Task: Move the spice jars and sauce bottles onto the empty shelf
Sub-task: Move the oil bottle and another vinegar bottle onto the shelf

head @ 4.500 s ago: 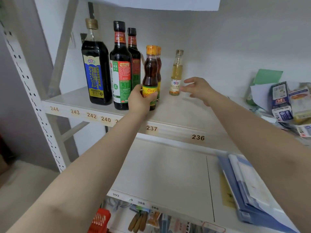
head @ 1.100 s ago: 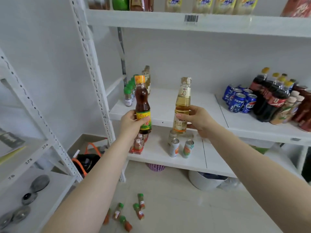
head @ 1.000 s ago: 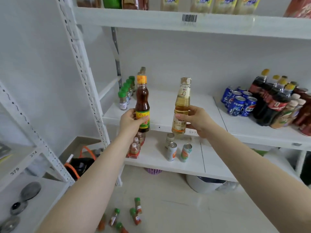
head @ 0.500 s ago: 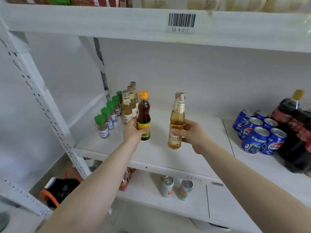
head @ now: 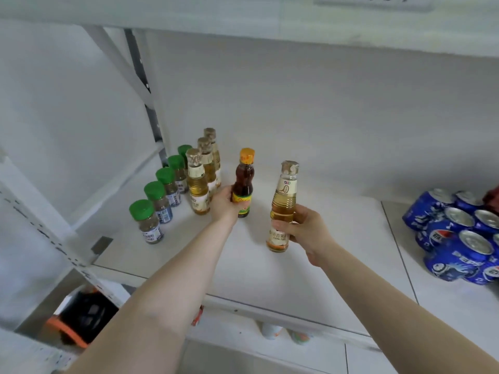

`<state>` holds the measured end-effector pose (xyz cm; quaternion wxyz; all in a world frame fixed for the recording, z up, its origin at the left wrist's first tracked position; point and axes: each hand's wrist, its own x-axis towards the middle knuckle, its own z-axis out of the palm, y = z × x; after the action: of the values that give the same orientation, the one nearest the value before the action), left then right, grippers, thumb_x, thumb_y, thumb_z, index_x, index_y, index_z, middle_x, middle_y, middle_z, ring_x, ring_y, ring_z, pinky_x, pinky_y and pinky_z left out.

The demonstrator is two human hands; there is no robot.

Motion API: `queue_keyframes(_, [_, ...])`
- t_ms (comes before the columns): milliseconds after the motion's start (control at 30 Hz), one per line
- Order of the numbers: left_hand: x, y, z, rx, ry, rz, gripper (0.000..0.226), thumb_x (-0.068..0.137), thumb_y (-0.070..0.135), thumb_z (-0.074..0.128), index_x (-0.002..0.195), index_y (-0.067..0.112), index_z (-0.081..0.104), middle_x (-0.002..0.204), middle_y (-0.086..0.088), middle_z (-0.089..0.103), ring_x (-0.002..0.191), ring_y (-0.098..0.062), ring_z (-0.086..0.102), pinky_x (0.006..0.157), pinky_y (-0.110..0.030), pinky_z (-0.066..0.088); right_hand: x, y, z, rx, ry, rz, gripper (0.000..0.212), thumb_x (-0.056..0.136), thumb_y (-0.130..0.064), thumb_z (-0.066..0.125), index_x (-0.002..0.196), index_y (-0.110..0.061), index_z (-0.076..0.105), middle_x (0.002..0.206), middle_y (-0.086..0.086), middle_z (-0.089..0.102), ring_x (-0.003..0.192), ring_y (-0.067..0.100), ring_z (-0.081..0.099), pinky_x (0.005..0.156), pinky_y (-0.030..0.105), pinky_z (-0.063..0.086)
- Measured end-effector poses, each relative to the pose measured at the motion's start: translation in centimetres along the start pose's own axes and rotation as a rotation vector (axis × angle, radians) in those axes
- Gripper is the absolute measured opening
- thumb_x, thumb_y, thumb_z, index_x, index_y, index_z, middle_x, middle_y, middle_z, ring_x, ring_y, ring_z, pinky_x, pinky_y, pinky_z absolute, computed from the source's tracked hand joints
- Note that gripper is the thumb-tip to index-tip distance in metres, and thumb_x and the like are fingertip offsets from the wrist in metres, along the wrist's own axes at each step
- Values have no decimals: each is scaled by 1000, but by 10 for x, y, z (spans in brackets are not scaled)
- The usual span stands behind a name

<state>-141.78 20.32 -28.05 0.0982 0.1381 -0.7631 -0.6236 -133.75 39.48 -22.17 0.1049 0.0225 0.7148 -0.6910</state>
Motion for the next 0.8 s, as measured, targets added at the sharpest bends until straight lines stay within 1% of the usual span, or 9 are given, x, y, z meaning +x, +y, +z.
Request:
queue_keyframes(133, [9,0,2,22,-24,-9,43,64,10,82,99,24,63,104,-1,70,101,-23,65,93,-48,50,10,1,8,-6,4,3,35,74,2,76,105,-12,69,99,7,70,86,20,64,89,45,53])
queue_keyframes(300, [1,2,1,71,-39,43,45,73,14,79,113,15,59,113,-2,67,106,-22,62,94,-41,49,15,2,14,-30,5,6,38,73,0,77,108,-13,68,103,9,70,89,22,65,89,43,53])
queue_keyframes(400, [-5,0,-4,129,-124,49,59,79,18,74,133,17,49,131,0,60,122,-19,54,101,-33,42,15,4,18,-35,5,13,39,73,-1,78,109,-14,68,106,10,70,91,23,65,90,45,53])
queue_keyframes(467, [-14,0,-11,131,-142,-1,72,84,24,69,146,18,34,146,-3,45,134,-19,42,109,-35,36,14,7,22,-47,10,20,41,72,-2,79,110,-14,68,107,9,71,94,25,66,92,46,52])
queue_keyframes(533, [-36,4,-23,59,-91,-81,67,90,29,62,147,14,30,150,-6,38,136,-19,39,110,-34,33,13,10,26,-51,20,32,43,71,-2,80,111,-14,68,108,9,71,99,28,67,92,47,53])
queue_keyframes(600, [-66,9,-39,-64,-3,-116,53,94,30,54,142,13,39,145,-5,45,127,-13,45,104,-27,34,12,15,35,-50,17,39,43,70,-2,80,110,-14,68,107,9,71,102,29,67,92,45,54])
queue_keyframes(667, [-94,20,-59,-129,61,-25,46,96,31,50,138,14,45,139,0,50,119,-6,47,98,-22,34,12,18,49,-46,-6,33,42,70,-2,80,108,-15,69,104,7,71,97,26,67,86,40,55])
queue_keyframes(733, [-109,38,-81,-90,93,109,46,95,35,51,136,17,47,135,5,53,120,-6,50,97,-20,36,12,19,71,-38,-40,7,41,69,-1,80,106,-14,69,98,6,71,88,21,66,78,33,54])
queue_keyframes(800, [-107,59,-105,-6,105,237,47,91,34,57,135,20,47,134,7,54,121,-5,50,97,-17,39,17,22,96,-61,-48,-29,42,68,-1,81,106,-15,68,98,4,71,85,19,66,78,33,54])
